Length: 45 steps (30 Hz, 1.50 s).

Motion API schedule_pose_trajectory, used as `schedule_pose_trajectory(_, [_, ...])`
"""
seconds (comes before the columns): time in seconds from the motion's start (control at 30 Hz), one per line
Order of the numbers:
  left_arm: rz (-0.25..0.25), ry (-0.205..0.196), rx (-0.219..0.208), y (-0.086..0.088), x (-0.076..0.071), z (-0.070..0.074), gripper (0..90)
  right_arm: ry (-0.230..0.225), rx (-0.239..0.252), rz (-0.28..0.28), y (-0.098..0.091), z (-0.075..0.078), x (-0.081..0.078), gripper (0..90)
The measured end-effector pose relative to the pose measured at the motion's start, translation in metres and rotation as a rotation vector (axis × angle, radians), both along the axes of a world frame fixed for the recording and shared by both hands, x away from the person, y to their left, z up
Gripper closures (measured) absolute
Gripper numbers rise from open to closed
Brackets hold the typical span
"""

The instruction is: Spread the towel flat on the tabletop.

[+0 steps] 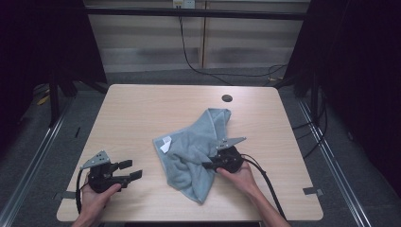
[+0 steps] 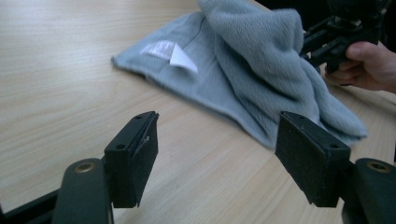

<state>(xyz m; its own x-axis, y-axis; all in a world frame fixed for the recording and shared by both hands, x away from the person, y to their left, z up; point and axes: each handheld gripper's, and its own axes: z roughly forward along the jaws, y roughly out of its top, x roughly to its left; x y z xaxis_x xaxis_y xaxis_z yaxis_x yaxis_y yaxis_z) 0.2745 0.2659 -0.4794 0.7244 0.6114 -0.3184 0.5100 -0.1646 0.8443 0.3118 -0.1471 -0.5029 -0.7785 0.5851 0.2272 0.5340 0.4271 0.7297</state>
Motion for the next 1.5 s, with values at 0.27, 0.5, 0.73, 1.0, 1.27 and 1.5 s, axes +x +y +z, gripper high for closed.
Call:
schedule_pose_trajectory(0.27, [-0.033, -0.038, -0.01, -0.018, 0.01, 0.021, 34.3, -0.002, -0.009, 0.1, 0.015, 0.015, -0.028, 55.6])
schedule_pose_trajectory(0.5, [-0.055, -0.063, 0.013, -0.047, 0.037, 0.035, 33.3, -0.056, 0.064, 0.023, -0.014, 0.043, -0.029, 48.8])
schedule_pose_trajectory(0.73, [-0.108, 0.02, -0.021, -0.078, 0.067, 0.02, 30.4, -0.069, 0.023, -0.124, -0.046, 0.038, 0.001, 53.9])
schedule_pose_trajectory(1.0, [-0.154, 0.06, 0.047, -0.101, 0.073, -0.001, 22.3, -0.03, -0.033, -0.102, -0.024, 0.005, 0.015, 43.1])
schedule_pose_trajectory(1.27, [-0.261, 0.065, 0.051, -0.102, 0.07, -0.01, 74.0, -0.014, -0.059, -0.099, -0.015, 0.001, 0.008, 75.7])
schedule_pose_trajectory(1.5, [-0.214, 0.038, -0.048, -0.081, 0.07, 0.004, 83.9, -0.042, 0.021, -0.161, -0.034, 0.019, 0.01, 78.6])
